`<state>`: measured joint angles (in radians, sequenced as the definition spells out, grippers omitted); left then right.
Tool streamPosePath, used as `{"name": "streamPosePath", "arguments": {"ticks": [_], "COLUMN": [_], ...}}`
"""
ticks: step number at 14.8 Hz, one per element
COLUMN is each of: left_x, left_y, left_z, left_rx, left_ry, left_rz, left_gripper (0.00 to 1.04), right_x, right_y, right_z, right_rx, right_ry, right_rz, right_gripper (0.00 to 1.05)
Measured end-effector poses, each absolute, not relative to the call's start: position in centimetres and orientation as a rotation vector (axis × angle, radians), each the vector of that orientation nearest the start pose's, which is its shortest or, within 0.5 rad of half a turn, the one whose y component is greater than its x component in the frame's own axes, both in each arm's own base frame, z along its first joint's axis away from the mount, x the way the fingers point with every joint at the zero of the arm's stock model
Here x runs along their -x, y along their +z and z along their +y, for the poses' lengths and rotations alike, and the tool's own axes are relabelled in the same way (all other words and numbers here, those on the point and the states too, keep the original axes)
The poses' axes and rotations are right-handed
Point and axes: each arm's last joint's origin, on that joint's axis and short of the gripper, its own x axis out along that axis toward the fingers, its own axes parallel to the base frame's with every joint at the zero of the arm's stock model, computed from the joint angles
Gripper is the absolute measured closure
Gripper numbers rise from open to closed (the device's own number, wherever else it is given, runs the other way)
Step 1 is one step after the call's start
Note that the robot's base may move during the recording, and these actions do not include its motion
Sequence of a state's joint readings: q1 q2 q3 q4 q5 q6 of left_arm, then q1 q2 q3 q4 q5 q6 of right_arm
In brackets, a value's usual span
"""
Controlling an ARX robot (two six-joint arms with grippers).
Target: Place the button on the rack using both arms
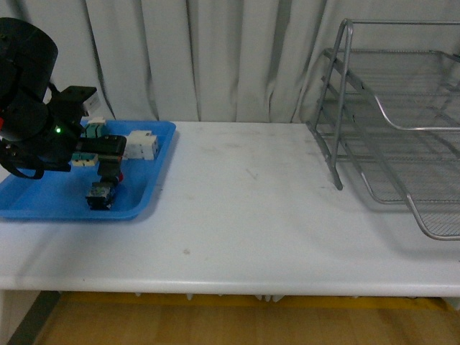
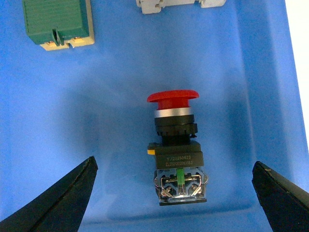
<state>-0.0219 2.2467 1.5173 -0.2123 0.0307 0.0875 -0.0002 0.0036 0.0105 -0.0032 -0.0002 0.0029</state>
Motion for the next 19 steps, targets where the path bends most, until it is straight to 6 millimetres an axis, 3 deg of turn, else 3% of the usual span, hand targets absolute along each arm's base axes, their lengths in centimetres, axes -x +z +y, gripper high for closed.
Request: {"name": "streamPosePath", "arguments": {"ticks": [5,10,15,19], "left_x": [-46.5,-48.1,-48.0,-48.0], "left_y": [7.9,7.4,6.5,6.5], "left_z": [-1.4,-1.4,-1.7,-2.2], "left_rx": [-0.087,-0.102,-0.109,-0.123], "left_ry": [-0.082,-0.057,-0.064,-0.065], "left_rz": [1.012,0.972,0.988,0.988], "left_gripper": [0.07,0.07,0.09,0.52], "right_x": [-9.7,-9.7,-9.7,-9.7], "right_y": [16.6,16.6,16.6,16.6], "right_z": [0.0,0.0,0.0,0.0], "right_rx": [-0.003,-0.003,-0.003,-0.003], "right_ry": [0.000,0.000,0.000,0.000], "right_rz": [-0.004,-0.004,-0.004,-0.004], "right_gripper": [0.06,0.06,0.06,0.06]}}
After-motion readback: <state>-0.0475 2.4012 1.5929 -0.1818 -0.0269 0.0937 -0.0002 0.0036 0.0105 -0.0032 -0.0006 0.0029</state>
